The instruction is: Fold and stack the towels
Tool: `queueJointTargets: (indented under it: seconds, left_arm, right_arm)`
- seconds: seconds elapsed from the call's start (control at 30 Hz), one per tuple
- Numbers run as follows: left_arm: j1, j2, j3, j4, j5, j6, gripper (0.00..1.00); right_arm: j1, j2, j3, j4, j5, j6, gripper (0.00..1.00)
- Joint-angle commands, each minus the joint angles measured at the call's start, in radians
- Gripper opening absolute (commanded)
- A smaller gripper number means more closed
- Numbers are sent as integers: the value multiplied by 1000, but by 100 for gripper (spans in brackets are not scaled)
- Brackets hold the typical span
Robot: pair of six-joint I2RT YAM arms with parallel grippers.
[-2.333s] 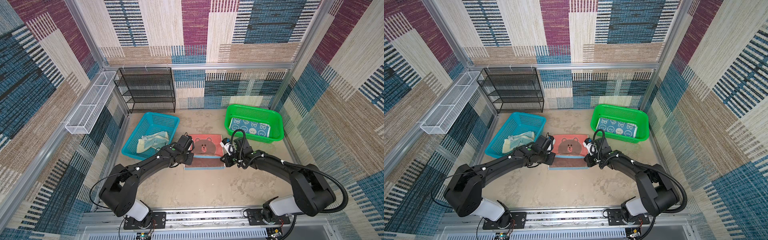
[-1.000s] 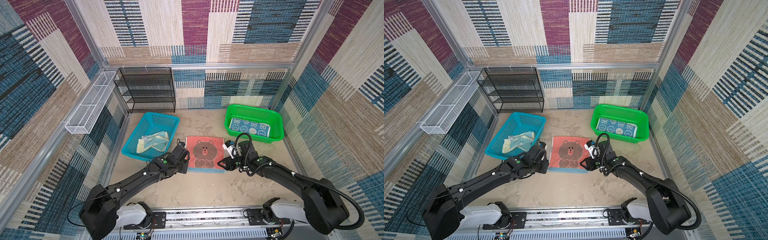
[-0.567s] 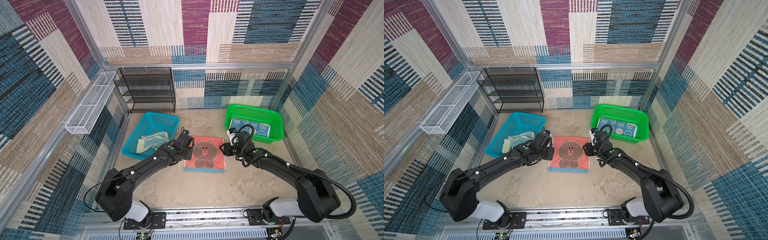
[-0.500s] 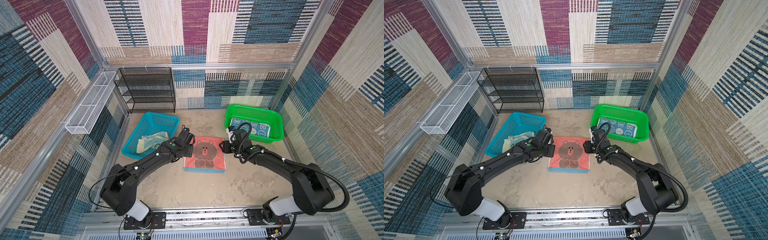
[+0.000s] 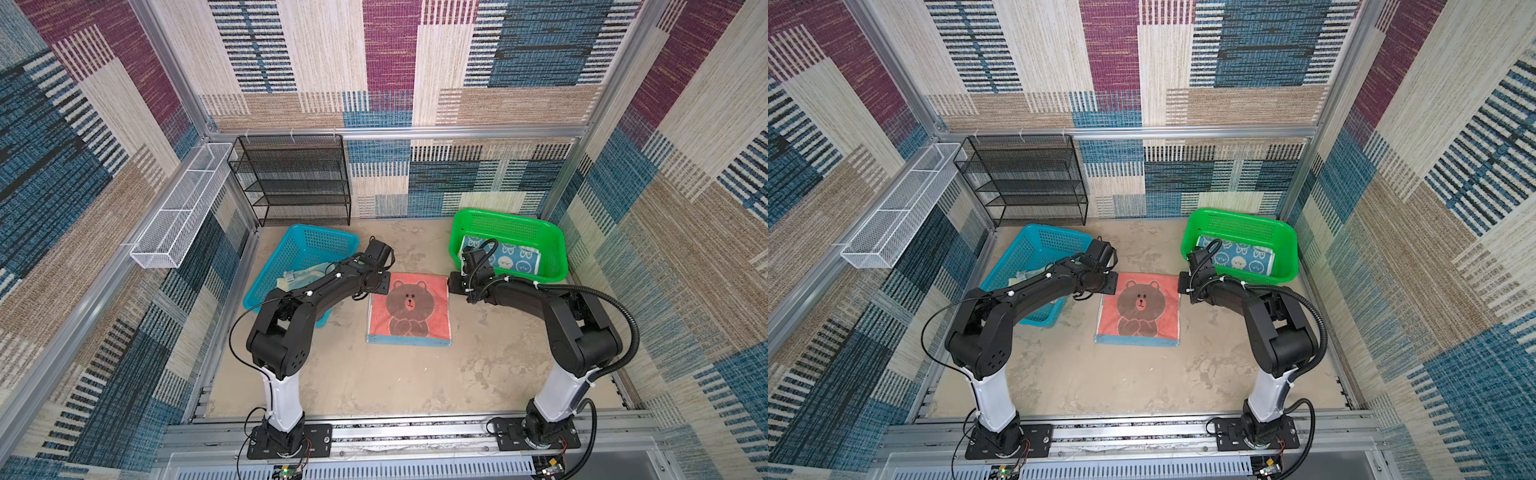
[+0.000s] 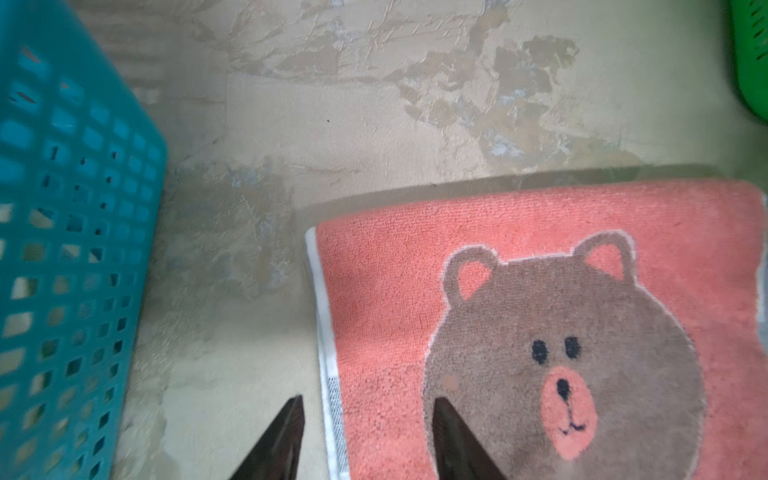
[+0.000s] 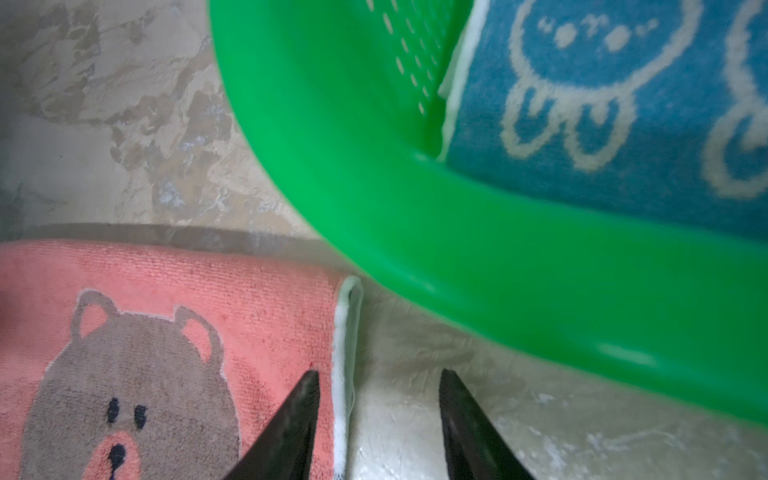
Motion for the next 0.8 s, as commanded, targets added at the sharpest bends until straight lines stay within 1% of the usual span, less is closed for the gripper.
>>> queueJointTargets:
  seconds: [0.0,0.17,0.5,0.77]
  left_arm:
    - [14,34,33,-7,26,15,54]
    - [37,53,45,27,43,-9,55]
    - [90,105,94,30,93,-26,56]
    - [102,192,192,-9,116,-21,54]
  right_arm:
    - [-5,20,23,60,-28,-11,49]
    - [-5,62,59,70,-37,-11,47]
    - [-6,134,117,82,-64,-7,42]
    - [-7,153,135,76,-63,-11,39]
